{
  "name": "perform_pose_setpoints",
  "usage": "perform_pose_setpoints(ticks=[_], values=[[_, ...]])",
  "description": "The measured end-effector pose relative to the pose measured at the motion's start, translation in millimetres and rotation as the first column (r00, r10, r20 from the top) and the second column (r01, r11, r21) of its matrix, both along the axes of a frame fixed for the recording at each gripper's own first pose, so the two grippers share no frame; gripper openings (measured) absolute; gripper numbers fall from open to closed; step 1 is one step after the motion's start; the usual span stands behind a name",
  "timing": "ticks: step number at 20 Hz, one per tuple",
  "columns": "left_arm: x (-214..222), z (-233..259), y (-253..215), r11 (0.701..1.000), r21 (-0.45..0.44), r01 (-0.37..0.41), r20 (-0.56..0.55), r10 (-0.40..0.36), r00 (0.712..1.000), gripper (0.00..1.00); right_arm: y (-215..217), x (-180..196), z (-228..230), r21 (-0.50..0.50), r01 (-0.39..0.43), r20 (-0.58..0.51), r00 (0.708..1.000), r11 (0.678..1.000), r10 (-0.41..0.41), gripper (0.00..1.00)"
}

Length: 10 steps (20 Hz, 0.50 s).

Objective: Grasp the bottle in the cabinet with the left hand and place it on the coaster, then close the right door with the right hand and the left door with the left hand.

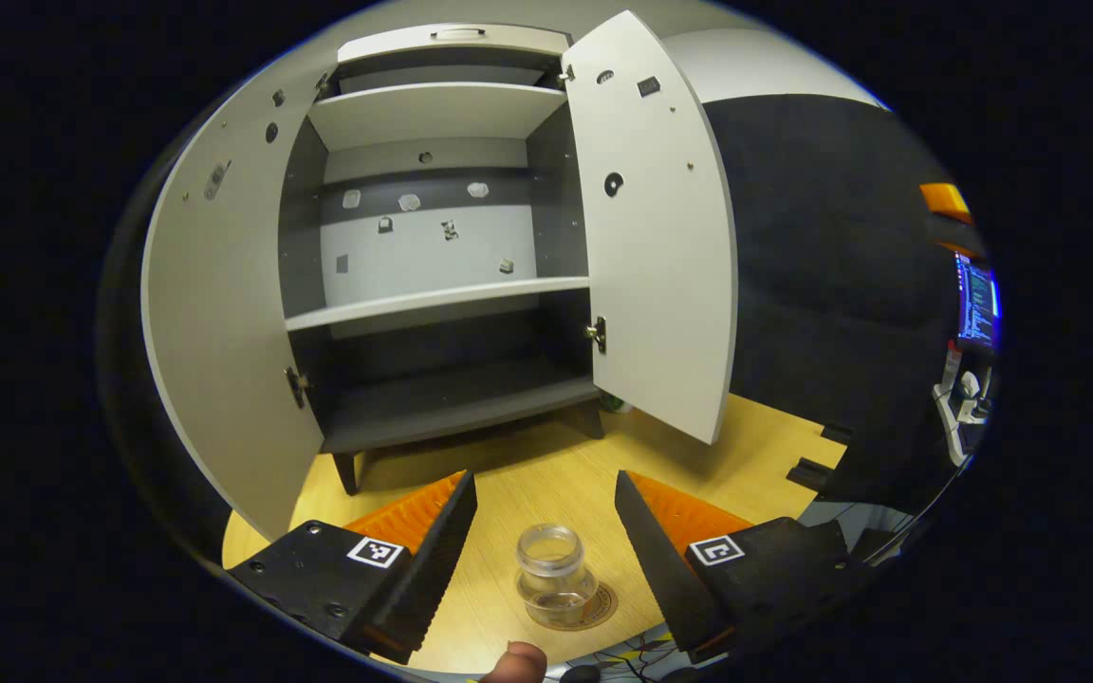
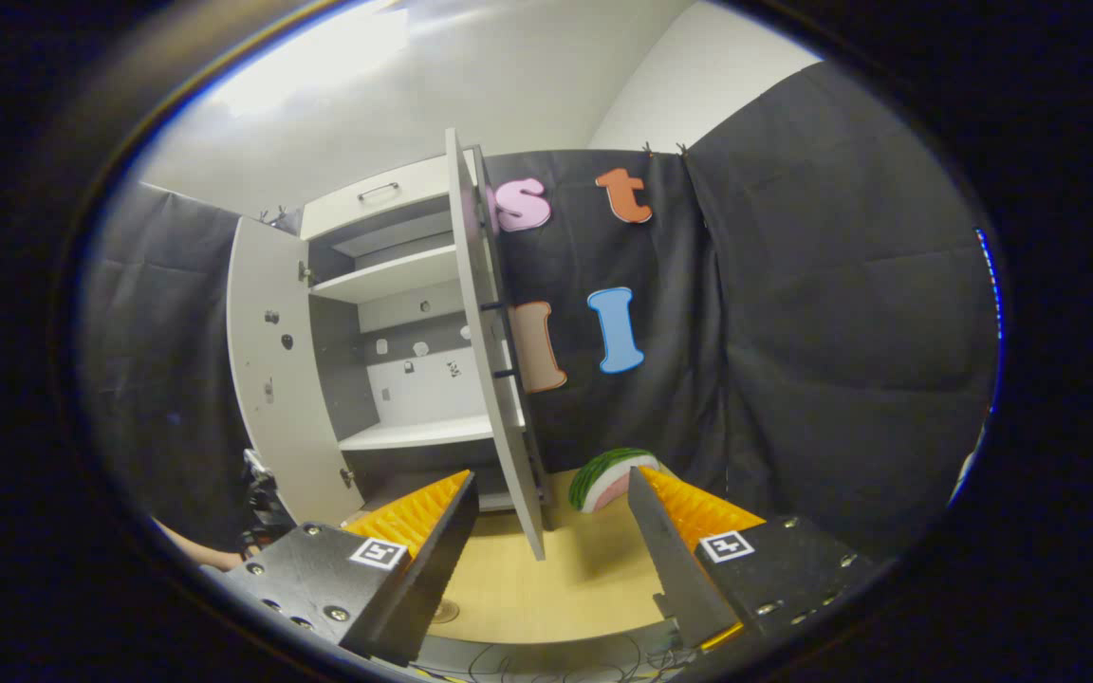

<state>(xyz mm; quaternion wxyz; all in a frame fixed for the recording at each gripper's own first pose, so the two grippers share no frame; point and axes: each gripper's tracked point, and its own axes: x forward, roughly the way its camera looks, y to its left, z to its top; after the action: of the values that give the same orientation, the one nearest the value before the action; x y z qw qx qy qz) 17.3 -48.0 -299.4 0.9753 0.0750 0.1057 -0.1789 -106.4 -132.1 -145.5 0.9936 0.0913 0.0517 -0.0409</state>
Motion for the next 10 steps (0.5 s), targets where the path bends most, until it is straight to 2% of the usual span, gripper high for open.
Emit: perform_pose_setpoints(ticks=[3,5,6,7,10], values=[[-7,43,-4,1.0,-0.029,0.011,0.001,-0.011,1.0,0.94,-22,13,9,0.014,0.034,-0.004,0.999,0.999,-0.033,0.96],[-12,76,-7,0.998,-0.062,0.032,0.004,-0.032,0.999,0.95,-35,26,23,0.001,0.037,0.013,0.999,0.999,-0.037,0.92],[-15,96,-11,0.995,-0.092,0.047,0.011,-0.046,0.999,0.95,-37,35,34,-0.012,0.021,0.03,0.999,1.0,-0.021,0.92],[-17,119,-13,0.991,-0.117,0.064,0.029,-0.061,0.998,0.94,-41,44,46,-0.029,0.014,0.053,0.999,0.999,-0.012,0.96],[-17,185,-10,0.981,-0.181,0.072,0.086,-0.057,0.995,0.94,-66,79,69,-0.09,0.037,0.066,0.997,0.995,-0.031,0.96]])
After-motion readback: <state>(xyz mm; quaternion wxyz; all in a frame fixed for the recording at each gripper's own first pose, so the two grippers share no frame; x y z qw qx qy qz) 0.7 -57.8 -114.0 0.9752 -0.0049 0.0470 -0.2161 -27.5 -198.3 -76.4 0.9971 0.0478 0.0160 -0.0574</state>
